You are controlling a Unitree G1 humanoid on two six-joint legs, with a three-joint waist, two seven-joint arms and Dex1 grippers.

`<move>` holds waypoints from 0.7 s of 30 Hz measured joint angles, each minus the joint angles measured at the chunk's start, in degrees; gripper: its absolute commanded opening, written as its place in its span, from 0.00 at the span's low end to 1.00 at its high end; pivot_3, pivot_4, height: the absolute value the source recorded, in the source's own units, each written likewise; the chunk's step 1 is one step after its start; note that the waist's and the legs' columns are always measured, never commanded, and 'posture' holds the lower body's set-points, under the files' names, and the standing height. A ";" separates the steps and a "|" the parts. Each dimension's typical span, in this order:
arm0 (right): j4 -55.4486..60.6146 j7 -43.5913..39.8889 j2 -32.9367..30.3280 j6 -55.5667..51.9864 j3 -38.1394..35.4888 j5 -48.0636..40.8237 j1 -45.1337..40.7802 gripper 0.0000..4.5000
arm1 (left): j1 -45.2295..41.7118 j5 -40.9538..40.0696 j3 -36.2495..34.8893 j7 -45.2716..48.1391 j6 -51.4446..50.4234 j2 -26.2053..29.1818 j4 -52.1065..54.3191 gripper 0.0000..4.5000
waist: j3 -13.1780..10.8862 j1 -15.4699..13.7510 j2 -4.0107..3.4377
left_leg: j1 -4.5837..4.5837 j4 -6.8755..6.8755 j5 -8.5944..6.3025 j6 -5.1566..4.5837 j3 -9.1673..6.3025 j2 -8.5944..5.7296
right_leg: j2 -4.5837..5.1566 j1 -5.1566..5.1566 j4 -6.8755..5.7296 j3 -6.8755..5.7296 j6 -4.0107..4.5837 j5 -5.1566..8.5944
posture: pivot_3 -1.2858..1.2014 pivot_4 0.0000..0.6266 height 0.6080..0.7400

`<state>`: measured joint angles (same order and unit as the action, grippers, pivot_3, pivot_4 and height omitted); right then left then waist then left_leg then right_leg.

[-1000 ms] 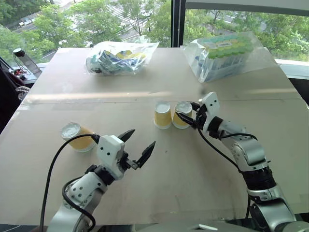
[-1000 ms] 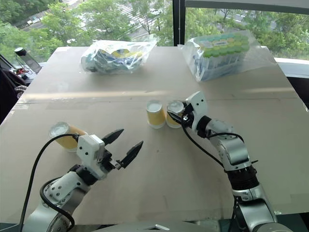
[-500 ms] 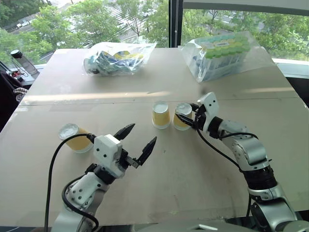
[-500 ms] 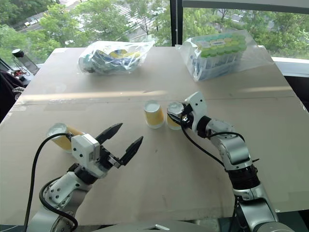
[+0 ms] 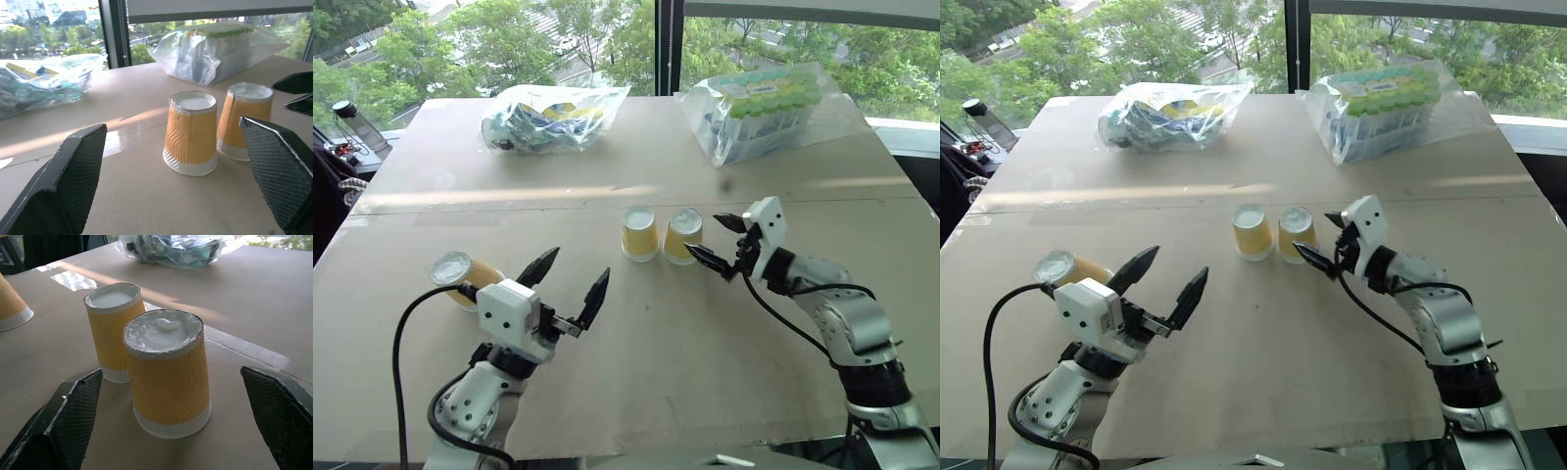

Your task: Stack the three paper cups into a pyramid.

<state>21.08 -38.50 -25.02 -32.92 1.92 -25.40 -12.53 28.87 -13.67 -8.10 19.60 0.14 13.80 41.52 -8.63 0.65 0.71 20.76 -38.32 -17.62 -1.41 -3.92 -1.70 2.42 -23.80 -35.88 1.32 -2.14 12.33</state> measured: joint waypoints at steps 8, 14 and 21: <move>4.13 -23.98 -7.76 12.35 -11.13 -13.81 14.75 1.00 | 1.70 5.12 -14.40 -17.77 -3.27 -10.79 0.10 1.00 | -0.15 -1.09 0.24 | -0.19 -0.15 -0.06 -0.11 -0.16 0.16 | -0.45 0.36 0.03 -0.26 -0.10 0.06 | 0.52 0.24 1.00; 7.28 -25.84 -6.74 12.62 -11.74 -22.42 13.16 1.00 | -3.59 5.12 -17.66 -17.98 -4.80 -6.56 -4.74 1.00 | -0.14 -1.03 0.32 | -0.60 -0.16 -0.05 -0.09 -0.08 0.19 | -0.49 0.68 -0.02 -0.21 -0.12 0.09 | 0.52 0.24 1.00; 7.76 -23.54 -6.45 12.79 -10.10 -22.14 11.69 1.00 | -8.26 4.67 -16.64 -15.69 -5.58 -4.54 -12.16 1.00 | -0.13 -1.49 0.32 | -0.49 -0.11 -0.05 -0.07 -0.12 0.07 | -0.27 0.62 0.03 -0.22 -0.01 0.02 | 0.52 0.24 1.00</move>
<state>28.84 -62.05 -31.47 -20.12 -8.18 -47.54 -0.84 20.61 -9.00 -24.73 3.91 -5.44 9.26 29.37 -8.76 -0.84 1.04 20.27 -38.43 -17.67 -1.48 -4.04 -1.63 2.15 -23.18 -35.85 1.10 -2.15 12.35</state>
